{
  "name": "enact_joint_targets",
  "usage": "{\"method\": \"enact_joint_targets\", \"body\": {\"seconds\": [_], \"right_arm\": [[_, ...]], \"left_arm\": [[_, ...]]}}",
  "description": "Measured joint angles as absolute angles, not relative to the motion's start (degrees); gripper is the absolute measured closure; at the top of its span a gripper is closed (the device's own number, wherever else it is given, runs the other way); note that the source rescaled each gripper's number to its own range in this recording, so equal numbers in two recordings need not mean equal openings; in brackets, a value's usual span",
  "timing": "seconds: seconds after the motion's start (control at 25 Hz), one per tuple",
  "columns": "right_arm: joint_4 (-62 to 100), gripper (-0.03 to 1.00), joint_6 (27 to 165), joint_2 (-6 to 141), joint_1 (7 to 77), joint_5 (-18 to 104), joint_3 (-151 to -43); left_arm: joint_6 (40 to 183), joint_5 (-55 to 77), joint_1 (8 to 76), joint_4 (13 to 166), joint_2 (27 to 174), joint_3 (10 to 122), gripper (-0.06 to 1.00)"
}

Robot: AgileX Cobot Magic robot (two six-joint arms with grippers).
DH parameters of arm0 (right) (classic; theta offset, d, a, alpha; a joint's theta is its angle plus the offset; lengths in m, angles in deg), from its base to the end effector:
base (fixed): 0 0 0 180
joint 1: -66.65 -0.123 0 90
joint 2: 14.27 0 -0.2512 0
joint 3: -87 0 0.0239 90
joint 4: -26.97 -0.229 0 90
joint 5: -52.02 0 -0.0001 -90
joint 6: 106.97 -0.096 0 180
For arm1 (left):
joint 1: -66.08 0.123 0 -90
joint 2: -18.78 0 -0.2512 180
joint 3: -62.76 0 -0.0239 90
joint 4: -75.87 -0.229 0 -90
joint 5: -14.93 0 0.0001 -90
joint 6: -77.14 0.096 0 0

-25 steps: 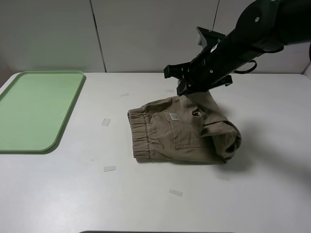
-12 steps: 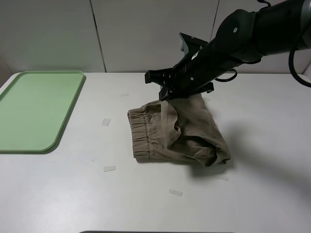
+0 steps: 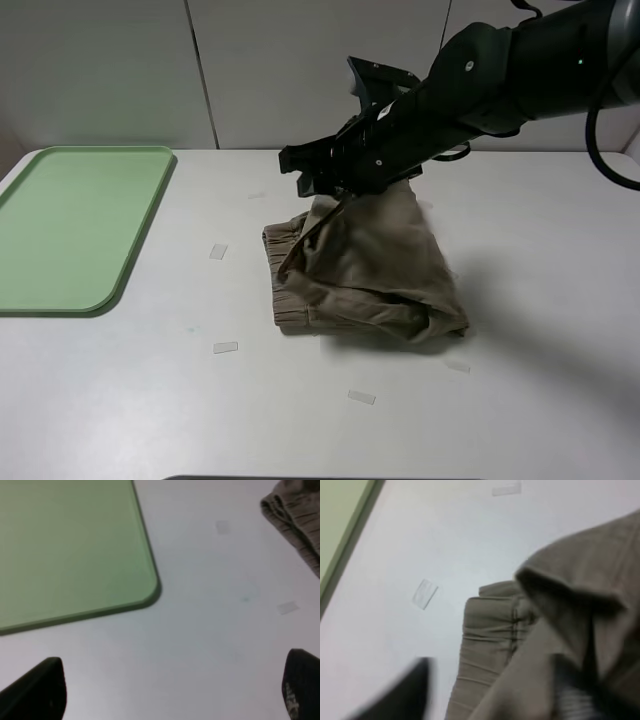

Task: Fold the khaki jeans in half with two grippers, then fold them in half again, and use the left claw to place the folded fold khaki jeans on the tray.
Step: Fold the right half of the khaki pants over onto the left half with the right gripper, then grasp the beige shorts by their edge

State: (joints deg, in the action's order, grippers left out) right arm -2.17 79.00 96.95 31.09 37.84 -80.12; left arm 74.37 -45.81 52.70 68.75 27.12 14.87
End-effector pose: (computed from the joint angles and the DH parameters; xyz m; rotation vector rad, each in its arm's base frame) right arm 0.2857 0.2184 0.1793 -0.3405 2.4431 0.6054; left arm 0.0157 0.0069 0.2635 0.1824 2.0272 -0.0284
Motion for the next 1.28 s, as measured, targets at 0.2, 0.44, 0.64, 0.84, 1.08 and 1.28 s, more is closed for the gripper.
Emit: {"method": "enact_joint_targets", "body": {"seconds": [0.2, 0.44, 0.64, 0.84, 1.08, 1.28], "right_arm": [[-2.37, -0.01, 80.23, 96.95, 30.91, 37.78, -80.12], [-2.19, -0.03, 80.74, 96.95, 30.91, 37.57, -80.12], [0.34, -0.03, 84.42, 96.95, 31.58, 37.08, -80.12], [9.98, -0.03, 86.41, 96.95, 36.5, 33.95, -80.12], [33.88, -0.03, 74.73, 95.17, 44.82, 29.22, -80.12], [49.39, -0.03, 64.47, 88.83, 53.49, 28.63, -77.53]], "left_arm": [[74.37, -45.81, 52.7, 66.93, 27.12, 14.87, 0.06], [74.37, -45.81, 52.7, 66.69, 27.12, 14.87, 0.06], [74.37, -45.81, 52.7, 66.69, 27.12, 14.87, 0.06], [74.37, -45.81, 52.7, 66.64, 27.12, 14.87, 0.06], [74.37, -45.81, 52.7, 66.64, 27.12, 14.87, 0.06], [74.37, -45.81, 52.7, 66.64, 27.12, 14.87, 0.06]]}}
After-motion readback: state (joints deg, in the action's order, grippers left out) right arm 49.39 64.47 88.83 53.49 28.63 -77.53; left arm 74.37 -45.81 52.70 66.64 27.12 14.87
